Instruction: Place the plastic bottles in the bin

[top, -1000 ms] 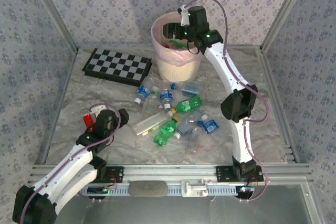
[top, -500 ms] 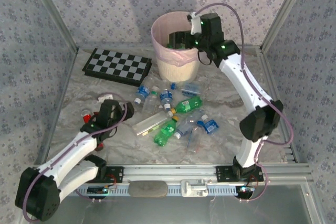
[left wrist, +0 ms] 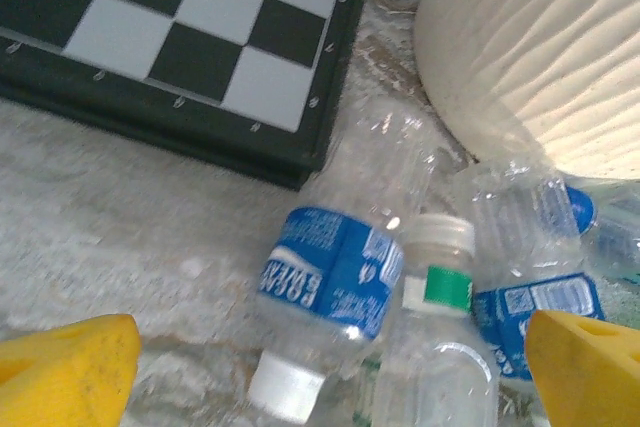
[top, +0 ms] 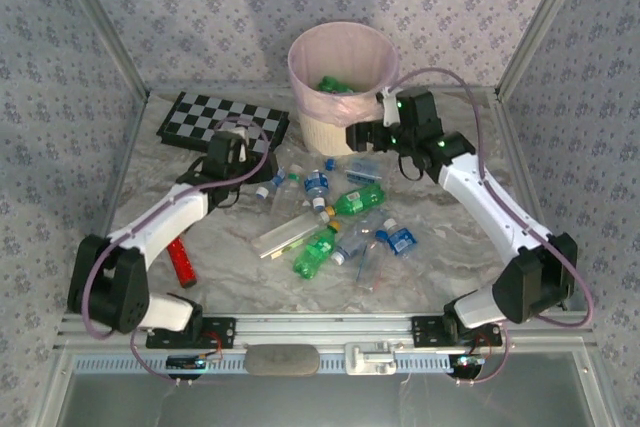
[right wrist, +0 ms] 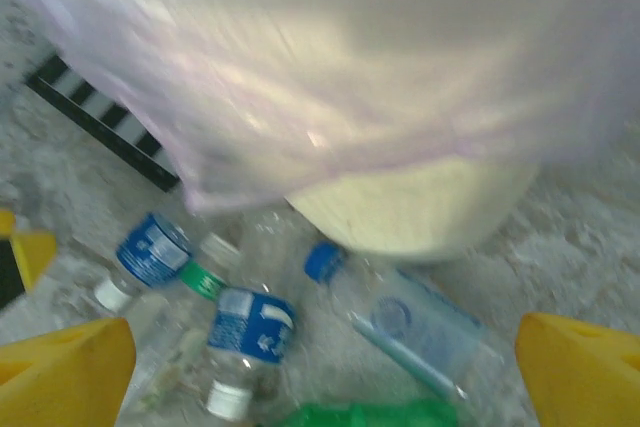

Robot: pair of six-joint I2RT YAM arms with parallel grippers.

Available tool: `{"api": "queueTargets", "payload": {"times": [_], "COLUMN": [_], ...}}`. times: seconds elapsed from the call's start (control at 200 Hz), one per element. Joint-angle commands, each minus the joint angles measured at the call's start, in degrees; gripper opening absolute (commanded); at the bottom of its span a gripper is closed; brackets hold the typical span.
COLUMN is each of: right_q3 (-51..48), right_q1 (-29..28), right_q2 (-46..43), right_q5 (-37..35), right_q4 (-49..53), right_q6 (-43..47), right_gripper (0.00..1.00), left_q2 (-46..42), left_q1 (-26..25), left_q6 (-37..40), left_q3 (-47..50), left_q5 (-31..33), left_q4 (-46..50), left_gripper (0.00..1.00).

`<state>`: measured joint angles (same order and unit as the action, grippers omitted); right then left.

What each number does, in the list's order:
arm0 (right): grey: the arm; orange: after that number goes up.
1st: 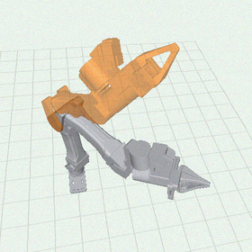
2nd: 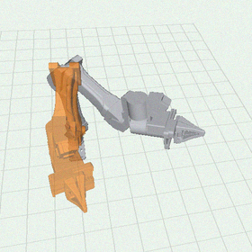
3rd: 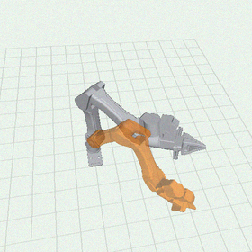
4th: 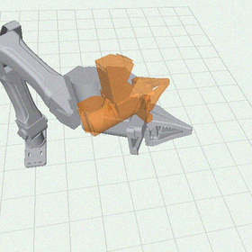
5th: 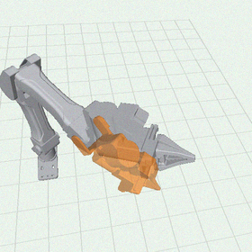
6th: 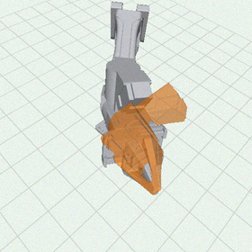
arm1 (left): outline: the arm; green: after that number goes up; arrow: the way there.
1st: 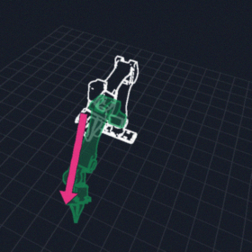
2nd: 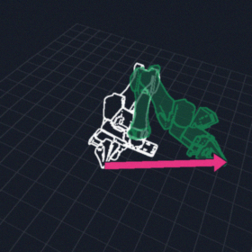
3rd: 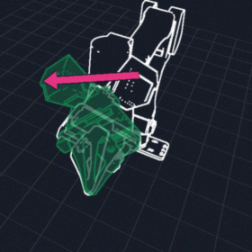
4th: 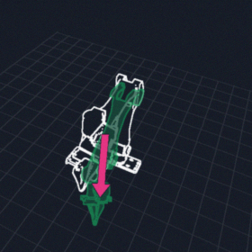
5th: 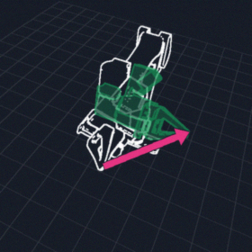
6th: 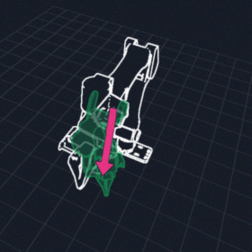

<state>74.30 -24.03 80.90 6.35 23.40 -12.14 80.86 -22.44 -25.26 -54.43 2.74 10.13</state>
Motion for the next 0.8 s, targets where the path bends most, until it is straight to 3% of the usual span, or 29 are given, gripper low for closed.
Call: {"api": "queueTargets", "payload": {"times": [0.0, 0.325, 0.65, 0.795], "right_q3": [-5.2, -23.5, -26.4, -27.1], "right_q1": [0.2, 0.6, 0.6, 0.6], "right_q2": [-4.3, -11.0, -13.3, -14.1], "right_q5": [-4.0, -9.9, -11.8, -12.2], "right_q4": [-2.0, -11.9, -13.2, -13.0], "right_q6": [-1.4, -12.4, -14.3, -14.7], "right_gripper": [0.99, 0.99, 0.99, 0.99], "left_q2": [3.2, 14.5, 23.6, 26.8], "left_q1": [0.5, 0.6, 0.6, 0.6], "left_q6": [3.7, 10.4, 11.6, 10.7], "left_q3": [-4.7, -16.2, -24.7, -26.9], "left_q5": [-2.4, -4.0, -6.4, -6.3], "left_q4": [2.9, 9.7, 14.7, 15.8], "left_gripper": [0.98, 0.89, 0.72, 0.72]}}
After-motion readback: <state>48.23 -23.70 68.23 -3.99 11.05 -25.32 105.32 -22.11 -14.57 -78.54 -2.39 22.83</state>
